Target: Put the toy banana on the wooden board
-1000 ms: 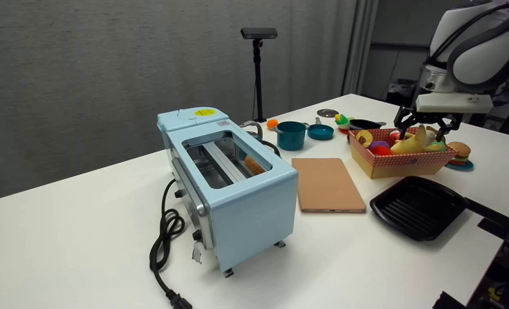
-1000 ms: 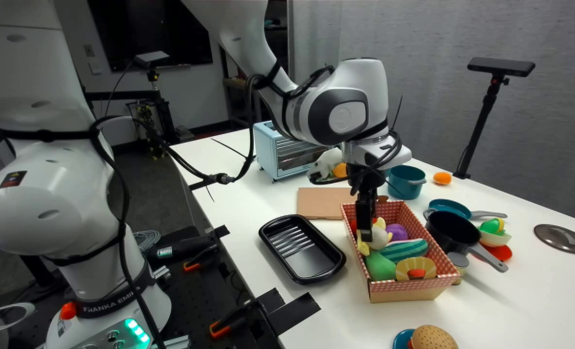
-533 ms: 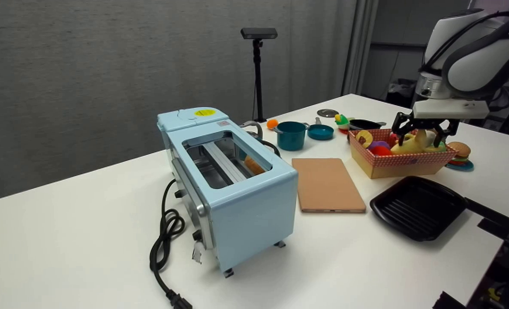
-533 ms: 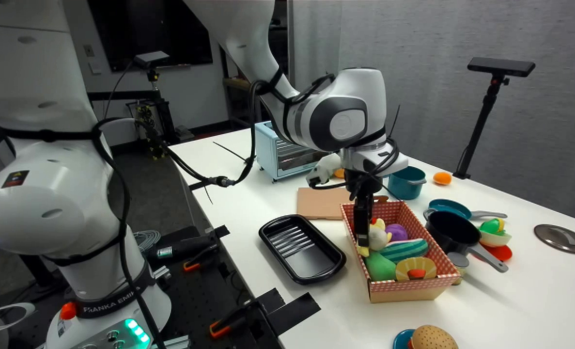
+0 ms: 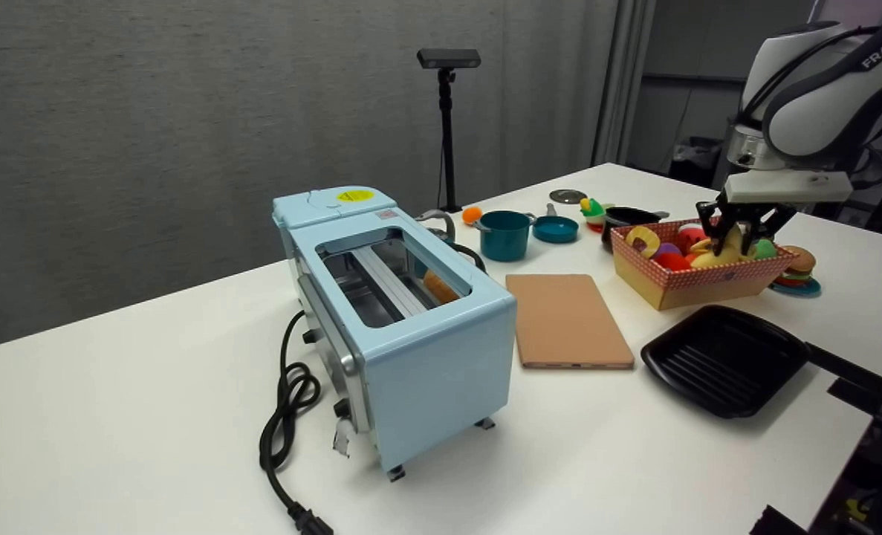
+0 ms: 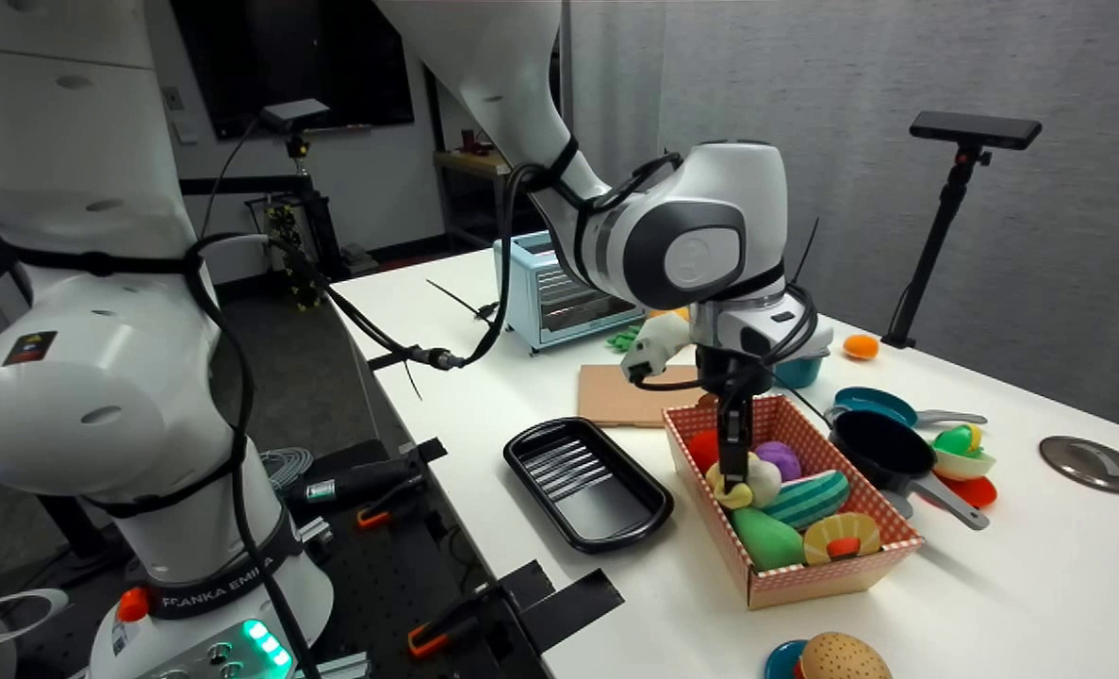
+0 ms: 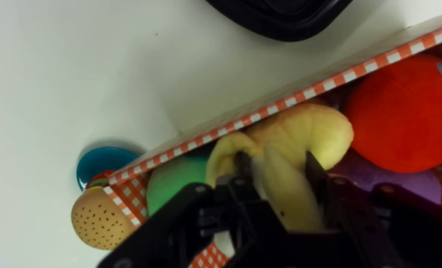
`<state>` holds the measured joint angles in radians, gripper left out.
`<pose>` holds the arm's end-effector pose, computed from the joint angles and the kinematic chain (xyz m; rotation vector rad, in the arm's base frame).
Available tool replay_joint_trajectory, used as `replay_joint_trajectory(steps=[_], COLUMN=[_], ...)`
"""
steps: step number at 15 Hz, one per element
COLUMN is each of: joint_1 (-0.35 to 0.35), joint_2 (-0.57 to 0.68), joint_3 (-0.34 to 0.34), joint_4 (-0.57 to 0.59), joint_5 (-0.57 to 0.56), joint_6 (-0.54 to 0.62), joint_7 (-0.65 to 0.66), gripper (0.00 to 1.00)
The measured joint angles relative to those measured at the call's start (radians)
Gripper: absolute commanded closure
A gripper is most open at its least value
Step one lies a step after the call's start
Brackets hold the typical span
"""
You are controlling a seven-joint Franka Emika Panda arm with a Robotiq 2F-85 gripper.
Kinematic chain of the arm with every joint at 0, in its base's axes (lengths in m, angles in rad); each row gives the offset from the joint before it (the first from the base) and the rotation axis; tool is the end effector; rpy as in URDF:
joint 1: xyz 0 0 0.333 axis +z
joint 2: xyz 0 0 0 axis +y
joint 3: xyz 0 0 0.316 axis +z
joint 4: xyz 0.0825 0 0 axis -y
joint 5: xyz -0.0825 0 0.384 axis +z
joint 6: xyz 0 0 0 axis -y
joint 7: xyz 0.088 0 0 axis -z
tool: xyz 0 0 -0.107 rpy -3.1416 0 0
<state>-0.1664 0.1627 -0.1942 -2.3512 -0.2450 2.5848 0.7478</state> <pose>0.4879 -0.1800 0.2698 2.6886 -1.3004 0.1519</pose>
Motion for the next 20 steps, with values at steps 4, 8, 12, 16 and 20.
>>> replay_joint_trajectory(steps=[4, 8, 12, 16, 20], joint_1=[0.004, 0.061, 0.116, 0.141, 0.156], joint_2=[0.011, -0.013, -0.074, -0.153, -0.217], joint_3=[-0.012, -0.002, 0.028, 0.086, 0.171], joint_4=[0.011, 0.011, 0.009, -0.010, -0.049], joint_5=[-0.001, -0.016, -0.041, -0.070, -0.082], joint_6=[0.009, 0.009, 0.009, 0.009, 0.008], joint_7=[-0.028, -0.026, -0.025, -0.019, -0.002], gripper=[0.97, 0.98, 0.98, 0.98, 0.98])
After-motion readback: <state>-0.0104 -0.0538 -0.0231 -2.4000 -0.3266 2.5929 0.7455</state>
